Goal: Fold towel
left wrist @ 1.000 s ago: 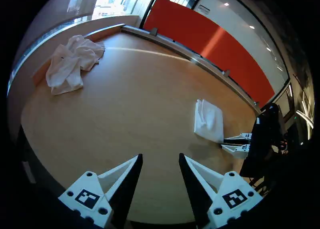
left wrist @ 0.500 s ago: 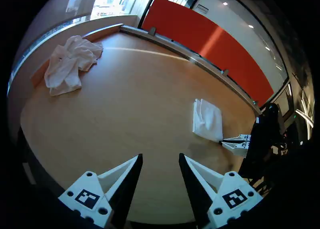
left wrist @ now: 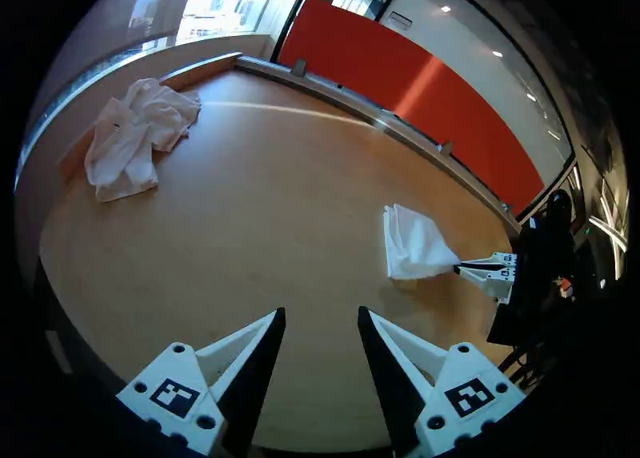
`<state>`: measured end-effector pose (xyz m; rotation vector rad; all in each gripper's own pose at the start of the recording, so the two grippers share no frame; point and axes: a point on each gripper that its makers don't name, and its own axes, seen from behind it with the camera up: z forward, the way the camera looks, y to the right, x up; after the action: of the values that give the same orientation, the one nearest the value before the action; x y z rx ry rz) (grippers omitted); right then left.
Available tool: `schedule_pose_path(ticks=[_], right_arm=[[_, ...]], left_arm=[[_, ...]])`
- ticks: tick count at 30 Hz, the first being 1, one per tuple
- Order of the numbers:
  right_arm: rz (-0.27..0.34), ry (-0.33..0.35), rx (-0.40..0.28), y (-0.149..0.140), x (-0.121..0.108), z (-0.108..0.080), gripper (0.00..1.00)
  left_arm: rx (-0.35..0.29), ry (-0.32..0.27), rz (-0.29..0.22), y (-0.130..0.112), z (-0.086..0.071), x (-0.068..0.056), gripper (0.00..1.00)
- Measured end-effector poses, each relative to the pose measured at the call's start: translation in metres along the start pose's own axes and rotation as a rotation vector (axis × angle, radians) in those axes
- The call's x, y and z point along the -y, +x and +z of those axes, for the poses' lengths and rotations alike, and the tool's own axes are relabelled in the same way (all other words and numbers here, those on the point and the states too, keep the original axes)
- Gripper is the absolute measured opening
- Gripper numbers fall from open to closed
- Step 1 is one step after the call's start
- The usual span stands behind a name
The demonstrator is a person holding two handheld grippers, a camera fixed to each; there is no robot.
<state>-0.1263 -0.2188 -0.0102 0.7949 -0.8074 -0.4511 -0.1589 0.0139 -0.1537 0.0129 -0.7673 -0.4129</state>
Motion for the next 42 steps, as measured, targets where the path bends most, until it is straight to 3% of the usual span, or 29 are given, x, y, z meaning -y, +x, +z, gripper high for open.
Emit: schedule_pose_path(ticks=[17,30,42], right_arm=[[-0.046,-0.046,-0.133,0.090,-0.029,-0.056,0.02],[-0.020,-0.089,-0.144,0.085,-0.059,-0.090,0.02],[0.041,-0.143,-0.153,0.065,-0.108,-0.135,0.02]], left_arm=[[-0.034,-0.040,0.043,0.024,-0.001,-0.019,0.66],[-0.050,-0.063,0.076,0.037,0.001,-0.035,0.66],[-0.038,-0.084,0.112,0.042,0.009,-0.053,0.66]])
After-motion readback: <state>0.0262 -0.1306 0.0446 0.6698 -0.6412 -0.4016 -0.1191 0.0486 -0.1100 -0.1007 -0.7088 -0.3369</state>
